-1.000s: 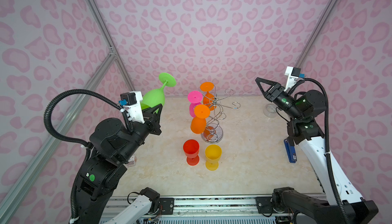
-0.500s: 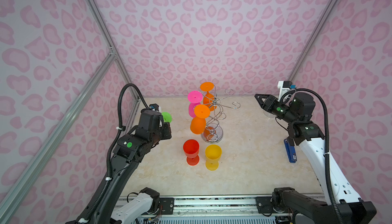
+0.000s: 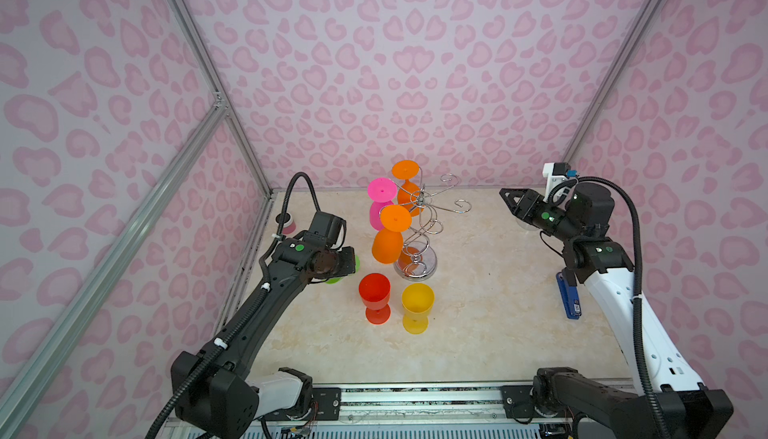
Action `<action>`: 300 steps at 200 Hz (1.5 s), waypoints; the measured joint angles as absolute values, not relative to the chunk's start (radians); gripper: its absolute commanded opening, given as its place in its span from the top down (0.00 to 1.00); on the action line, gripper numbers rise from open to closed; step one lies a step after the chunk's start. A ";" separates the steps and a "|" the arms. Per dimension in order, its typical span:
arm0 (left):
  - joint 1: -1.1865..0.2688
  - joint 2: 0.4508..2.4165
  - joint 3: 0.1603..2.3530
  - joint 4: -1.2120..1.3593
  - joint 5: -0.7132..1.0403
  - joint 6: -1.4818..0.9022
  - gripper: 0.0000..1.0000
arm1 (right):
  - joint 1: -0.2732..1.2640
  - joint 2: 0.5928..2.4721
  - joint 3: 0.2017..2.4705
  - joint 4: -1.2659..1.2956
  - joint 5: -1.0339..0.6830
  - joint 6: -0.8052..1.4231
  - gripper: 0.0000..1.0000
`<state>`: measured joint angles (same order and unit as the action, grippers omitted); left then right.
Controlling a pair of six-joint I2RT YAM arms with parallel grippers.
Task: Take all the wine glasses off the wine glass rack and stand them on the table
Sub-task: 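Lower the green glass with the left gripper onto the table near the red glass, then open the left gripper and lift it off the green glass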
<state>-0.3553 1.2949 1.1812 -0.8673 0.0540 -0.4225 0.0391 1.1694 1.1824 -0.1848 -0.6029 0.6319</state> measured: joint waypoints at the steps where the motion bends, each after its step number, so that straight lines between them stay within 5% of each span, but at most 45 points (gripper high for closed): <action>1: -0.355 1.297 1.182 -0.868 0.054 -0.421 0.98 | 0.039 1.170 1.182 -0.185 -0.603 0.632 0.59; 191: -0.355 1.507 1.353 -1.160 0.071 -0.235 0.93 | 0.030 1.207 1.121 -0.176 -0.630 0.633 0.58; 257: -0.355 1.541 1.361 -1.164 0.071 -0.216 0.83 | 0.025 1.209 1.114 -0.156 -0.638 0.634 0.58; 300: -0.355 1.545 1.365 -1.168 0.067 -0.213 0.68 | 0.024 1.214 1.107 -0.147 -0.646 0.636 0.58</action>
